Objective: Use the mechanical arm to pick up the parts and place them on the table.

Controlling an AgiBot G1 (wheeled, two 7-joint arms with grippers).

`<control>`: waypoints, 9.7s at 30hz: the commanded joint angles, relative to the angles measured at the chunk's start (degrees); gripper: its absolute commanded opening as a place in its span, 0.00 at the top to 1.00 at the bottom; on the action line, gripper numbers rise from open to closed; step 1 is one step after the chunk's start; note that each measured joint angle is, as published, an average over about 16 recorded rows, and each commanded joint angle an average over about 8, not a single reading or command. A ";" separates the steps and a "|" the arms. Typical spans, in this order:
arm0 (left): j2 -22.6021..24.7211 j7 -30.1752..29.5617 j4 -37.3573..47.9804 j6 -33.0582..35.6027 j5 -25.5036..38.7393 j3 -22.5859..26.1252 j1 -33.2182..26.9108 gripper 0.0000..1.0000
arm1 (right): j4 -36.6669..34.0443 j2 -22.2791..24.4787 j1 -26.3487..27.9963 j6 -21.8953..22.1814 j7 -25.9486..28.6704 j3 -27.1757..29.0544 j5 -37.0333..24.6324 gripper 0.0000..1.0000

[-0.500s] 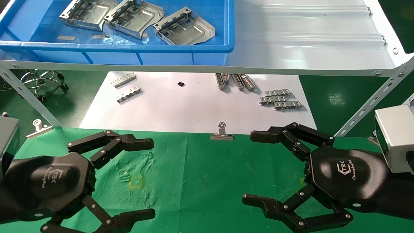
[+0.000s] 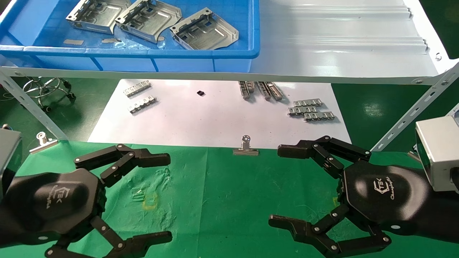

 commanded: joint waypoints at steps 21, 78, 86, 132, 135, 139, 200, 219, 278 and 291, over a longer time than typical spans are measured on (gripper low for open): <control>9.31 0.97 12.43 -6.62 6.89 2.19 -15.17 0.00 | 0.00 0.00 0.00 0.00 0.00 0.00 0.00 1.00; 40.78 19.28 72.27 -35.94 31.91 13.84 -52.45 1.00 | 0.00 0.00 0.00 0.00 0.00 0.00 0.00 1.00; 40.66 19.91 72.39 -36.02 32.03 13.93 -52.48 1.00 | 0.00 0.00 0.00 0.00 0.00 0.00 0.00 1.00; 22.10 34.35 66.89 1.27 25.74 10.11 -52.99 1.00 | 0.00 0.00 0.00 0.00 0.00 -0.01 0.00 1.00; 19.69 37.42 64.88 4.90 25.66 10.59 -51.82 1.00 | 0.00 0.00 0.00 0.00 0.00 -0.01 0.00 1.00; 16.30 40.99 59.46 6.40 24.74 12.22 -48.93 1.00 | 0.00 0.00 0.00 0.00 0.00 -0.01 0.00 1.00; 18.73 73.66 68.63 3.41 21.60 37.21 -34.11 0.00 | 0.00 0.00 0.00 0.00 -0.01 -0.01 0.01 1.00; 13.78 50.84 58.76 5.90 14.60 31.60 -31.20 0.00 | 0.00 0.00 0.00 0.00 -0.01 -0.01 0.01 0.00; -0.50 -0.97 -1.98 -0.06 -0.60 -0.93 1.05 0.00 | -0.02 0.00 -0.01 0.02 -0.01 -0.01 0.01 0.00; -0.28 -0.39 -0.95 -0.02 -0.34 -0.42 0.57 0.00 | -0.02 0.01 -0.01 0.02 -0.01 -0.01 0.01 0.00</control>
